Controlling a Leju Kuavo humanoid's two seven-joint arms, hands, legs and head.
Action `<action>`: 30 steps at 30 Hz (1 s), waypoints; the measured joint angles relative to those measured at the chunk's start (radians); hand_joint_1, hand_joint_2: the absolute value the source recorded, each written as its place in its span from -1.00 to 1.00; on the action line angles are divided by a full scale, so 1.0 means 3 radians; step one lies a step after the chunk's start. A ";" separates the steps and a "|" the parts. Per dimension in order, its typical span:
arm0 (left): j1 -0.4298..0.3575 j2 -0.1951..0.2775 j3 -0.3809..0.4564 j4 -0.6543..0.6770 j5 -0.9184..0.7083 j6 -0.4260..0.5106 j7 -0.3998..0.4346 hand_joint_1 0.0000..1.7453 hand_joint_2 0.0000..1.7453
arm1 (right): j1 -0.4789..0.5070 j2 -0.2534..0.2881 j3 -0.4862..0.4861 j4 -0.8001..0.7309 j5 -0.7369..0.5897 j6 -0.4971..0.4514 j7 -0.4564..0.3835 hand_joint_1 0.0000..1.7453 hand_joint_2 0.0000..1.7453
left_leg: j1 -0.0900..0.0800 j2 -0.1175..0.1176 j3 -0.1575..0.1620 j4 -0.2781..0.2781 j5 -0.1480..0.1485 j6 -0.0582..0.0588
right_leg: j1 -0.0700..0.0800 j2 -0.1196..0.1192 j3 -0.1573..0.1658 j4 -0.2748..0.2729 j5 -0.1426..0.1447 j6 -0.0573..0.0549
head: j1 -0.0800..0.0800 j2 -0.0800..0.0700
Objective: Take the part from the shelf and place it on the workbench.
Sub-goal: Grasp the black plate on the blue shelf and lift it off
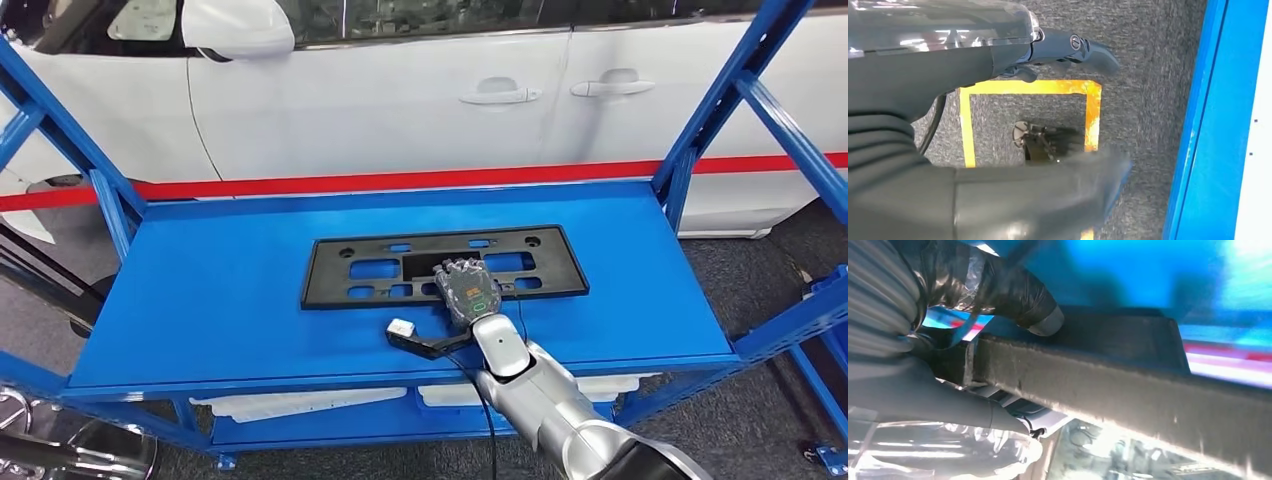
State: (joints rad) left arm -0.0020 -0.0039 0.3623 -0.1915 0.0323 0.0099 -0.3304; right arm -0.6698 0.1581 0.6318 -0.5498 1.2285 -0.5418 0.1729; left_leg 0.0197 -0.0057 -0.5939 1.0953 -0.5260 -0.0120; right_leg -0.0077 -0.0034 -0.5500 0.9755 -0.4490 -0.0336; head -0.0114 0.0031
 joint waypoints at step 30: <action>0.0007 0.0022 0.0420 0.0000 -0.0056 0.0054 0.0117 -1.00 1.00 | 0.1124 -0.0689 -0.0437 -0.5131 -0.4686 0.1493 -0.2518 1.00 1.00 | 0.0003 -0.0004 0.0084 -0.0201 0.0075 -0.0001 | -0.0001 0.0033 -0.0058 0.0032 -0.0001 0.0020 | 0.0000 0.0000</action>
State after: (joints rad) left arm -0.0001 0.0026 0.4884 -0.1916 0.0156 0.0260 -0.2953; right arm -0.3327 -0.0486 0.5007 -2.0890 -0.1773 -0.0940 -0.5825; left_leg 0.0205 -0.0067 -0.5687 1.0352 -0.5035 -0.0122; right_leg -0.0078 0.0066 -0.5674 0.9851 -0.4494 -0.0276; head -0.0115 0.0031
